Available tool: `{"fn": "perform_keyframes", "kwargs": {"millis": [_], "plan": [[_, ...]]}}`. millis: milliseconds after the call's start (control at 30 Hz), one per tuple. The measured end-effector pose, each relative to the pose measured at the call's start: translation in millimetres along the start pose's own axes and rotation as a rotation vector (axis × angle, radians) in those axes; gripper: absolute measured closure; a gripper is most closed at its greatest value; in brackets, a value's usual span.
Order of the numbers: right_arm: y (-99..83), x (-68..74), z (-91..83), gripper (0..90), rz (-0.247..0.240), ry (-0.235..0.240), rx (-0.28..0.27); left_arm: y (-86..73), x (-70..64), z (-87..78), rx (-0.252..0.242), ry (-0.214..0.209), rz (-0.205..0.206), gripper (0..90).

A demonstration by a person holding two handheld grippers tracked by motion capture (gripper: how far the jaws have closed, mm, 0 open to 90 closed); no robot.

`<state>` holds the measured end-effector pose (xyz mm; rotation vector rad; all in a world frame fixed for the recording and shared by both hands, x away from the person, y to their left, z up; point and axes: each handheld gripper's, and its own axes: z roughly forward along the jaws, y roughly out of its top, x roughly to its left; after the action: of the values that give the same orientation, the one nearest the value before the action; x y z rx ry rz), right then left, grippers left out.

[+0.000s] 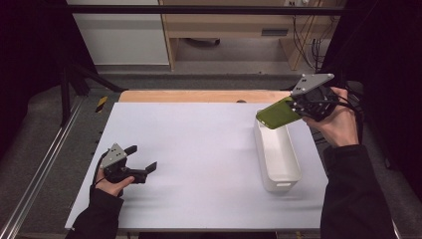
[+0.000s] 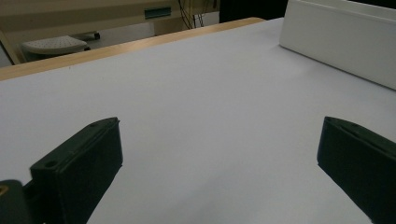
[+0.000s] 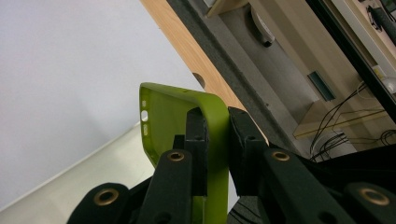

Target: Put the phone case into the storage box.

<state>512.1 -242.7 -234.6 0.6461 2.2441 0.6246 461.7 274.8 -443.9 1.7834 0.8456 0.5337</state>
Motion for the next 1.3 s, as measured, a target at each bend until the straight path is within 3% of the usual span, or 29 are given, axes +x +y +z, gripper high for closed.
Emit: {"fn": "perform_keyframes", "kwargs": {"millis": [567,1067,1300], "plan": [[-0.8,-8.6,19.0,79.5,-0.047,-0.011,0.049,-2.2,3.2,0.1,0.0,0.0,-0.007,0.0],[0.6,-15.5,42.4,79.4,-0.137,-0.007,0.09,-3.5,4.6,0.6,0.003,-0.002,-0.01,0.0],[0.5,-16.2,56.2,79.3,-0.206,0.012,0.119,-4.4,4.4,1.7,0.008,-0.004,-0.01,0.0]]}}
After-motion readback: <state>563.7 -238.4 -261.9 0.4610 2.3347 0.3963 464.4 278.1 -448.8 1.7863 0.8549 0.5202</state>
